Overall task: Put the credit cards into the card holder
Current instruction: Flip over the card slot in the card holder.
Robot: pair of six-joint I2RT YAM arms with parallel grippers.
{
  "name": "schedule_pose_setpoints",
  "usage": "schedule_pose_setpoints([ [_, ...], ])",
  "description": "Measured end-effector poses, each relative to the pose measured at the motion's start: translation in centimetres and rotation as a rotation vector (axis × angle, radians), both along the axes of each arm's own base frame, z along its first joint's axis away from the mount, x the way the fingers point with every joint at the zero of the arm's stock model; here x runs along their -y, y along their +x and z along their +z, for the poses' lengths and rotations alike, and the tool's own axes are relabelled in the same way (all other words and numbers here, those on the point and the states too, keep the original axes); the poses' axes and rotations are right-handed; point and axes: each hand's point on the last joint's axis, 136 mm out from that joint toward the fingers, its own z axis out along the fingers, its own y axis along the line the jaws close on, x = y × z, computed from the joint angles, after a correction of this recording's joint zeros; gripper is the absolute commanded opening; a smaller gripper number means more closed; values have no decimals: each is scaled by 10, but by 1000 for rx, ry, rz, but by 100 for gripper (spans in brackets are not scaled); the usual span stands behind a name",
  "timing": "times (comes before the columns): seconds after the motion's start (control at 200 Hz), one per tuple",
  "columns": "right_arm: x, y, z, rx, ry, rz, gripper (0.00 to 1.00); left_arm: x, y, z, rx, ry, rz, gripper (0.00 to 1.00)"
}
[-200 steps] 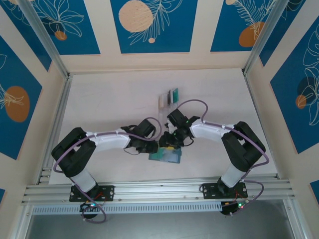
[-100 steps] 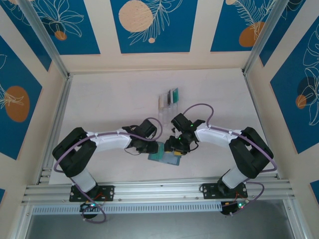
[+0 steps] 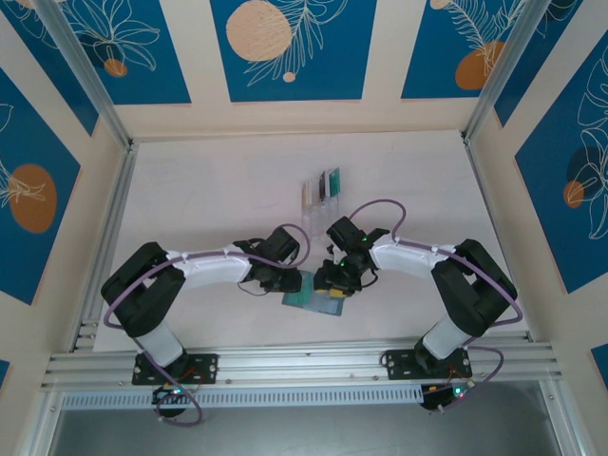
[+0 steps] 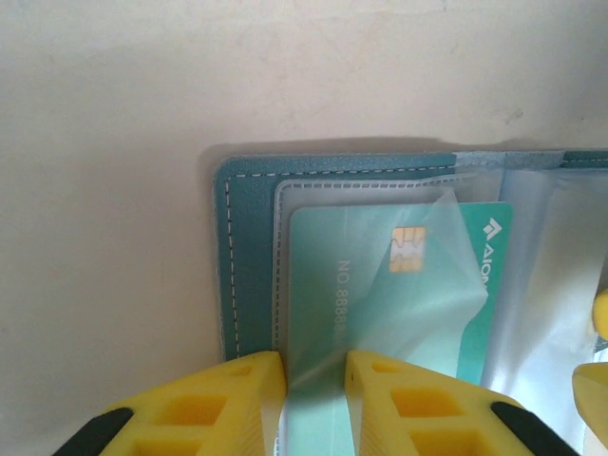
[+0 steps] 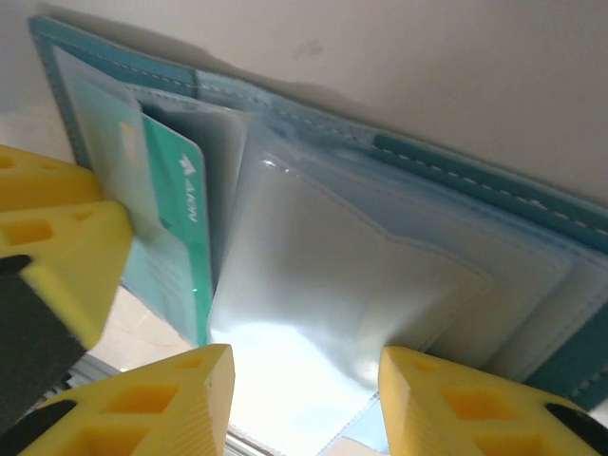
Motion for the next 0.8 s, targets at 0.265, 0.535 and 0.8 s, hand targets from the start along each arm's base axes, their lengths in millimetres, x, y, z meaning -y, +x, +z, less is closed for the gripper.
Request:
schedule_pose_setpoints([
  [0.265,5,-19,0,-13,22,4,48,1,0,-1,-4,-3,-2,26],
  [0.535,11,-31,0,-36,13,-5,51,4,0,-1,-9,-11,-6,25],
  [0.8,1,-29,-3,-69,36,-4,51,4,0,-1,-13,-12,1,26],
])
